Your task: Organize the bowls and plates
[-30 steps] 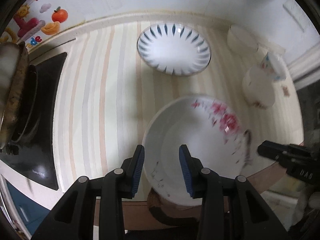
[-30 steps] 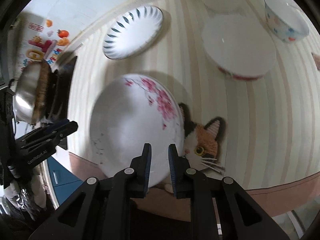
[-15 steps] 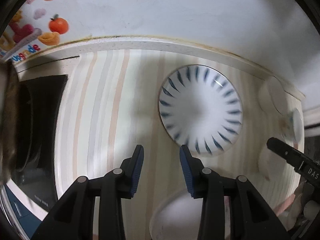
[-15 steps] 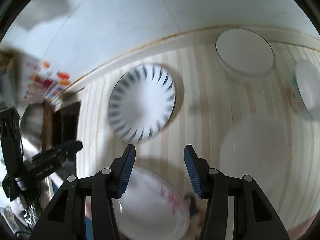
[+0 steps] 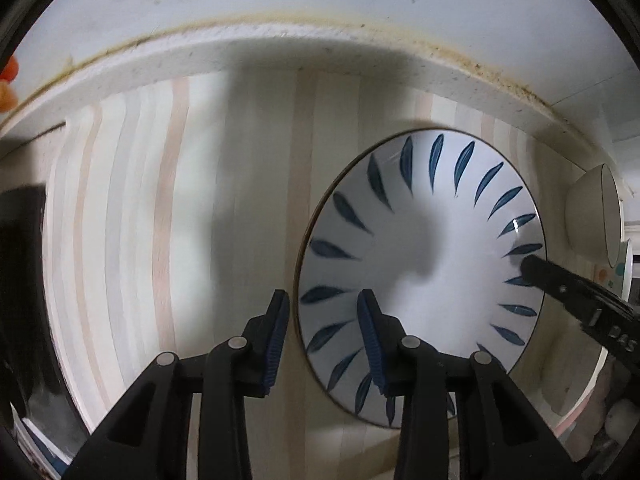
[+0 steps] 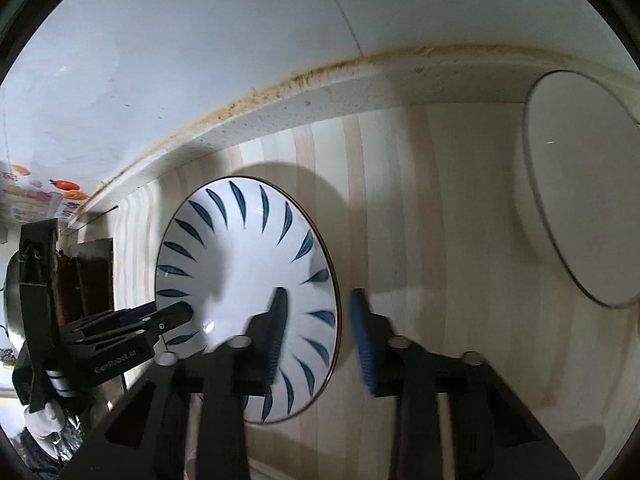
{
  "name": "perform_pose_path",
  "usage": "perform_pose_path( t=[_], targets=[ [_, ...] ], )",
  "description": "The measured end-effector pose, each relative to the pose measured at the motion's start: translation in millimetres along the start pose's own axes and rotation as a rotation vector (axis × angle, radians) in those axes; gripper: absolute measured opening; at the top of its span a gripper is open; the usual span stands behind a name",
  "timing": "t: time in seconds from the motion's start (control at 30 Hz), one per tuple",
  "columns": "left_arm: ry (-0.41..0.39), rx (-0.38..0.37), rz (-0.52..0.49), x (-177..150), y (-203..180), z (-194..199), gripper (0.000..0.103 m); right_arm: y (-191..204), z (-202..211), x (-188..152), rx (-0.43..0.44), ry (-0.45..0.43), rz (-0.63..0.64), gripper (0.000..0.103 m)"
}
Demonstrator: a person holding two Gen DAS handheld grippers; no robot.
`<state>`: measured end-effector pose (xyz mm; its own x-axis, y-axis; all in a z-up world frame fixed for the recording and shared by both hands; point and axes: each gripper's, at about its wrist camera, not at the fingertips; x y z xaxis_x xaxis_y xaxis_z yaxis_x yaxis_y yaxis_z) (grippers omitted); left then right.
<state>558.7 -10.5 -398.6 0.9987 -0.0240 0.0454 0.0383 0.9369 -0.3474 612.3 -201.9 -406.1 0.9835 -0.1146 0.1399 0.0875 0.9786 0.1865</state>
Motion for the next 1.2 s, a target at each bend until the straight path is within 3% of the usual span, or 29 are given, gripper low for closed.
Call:
perform_pose_path(
  t=[0.13, 0.47, 0.8, 1.2],
  targets=[
    [-0.007, 0.014, -0.011, -2, -3, 0, 0.028, 1, -13, 0, -0.014, 0.015, 0.004, 0.013],
    [-0.024, 0.003, -0.018, -23, -11, 14, 0.027, -1, -8, -10, 0.005, 0.019, -0.003, 0.012],
    [-0.118, -0.022, -0.09, -66, -24, 83, 0.027, 7, 49, -40, 0.038, -0.035, 0.018, 0.012],
    [-0.178, -0.047, -0.201, -135, -44, 143, 0.027, 0, 125, -123, 0.075, -0.095, 0.025, 0.012]
  ],
)
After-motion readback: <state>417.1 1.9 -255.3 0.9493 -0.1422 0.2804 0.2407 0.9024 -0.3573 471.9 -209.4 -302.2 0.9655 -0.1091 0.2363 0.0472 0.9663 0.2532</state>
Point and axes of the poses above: each gripper's, at about its wrist camera, not at the fingertips, and z roughly against the way its jaws point, y to its left, x to its top, and after that the axes turned 11 degrees about -x, right-handed
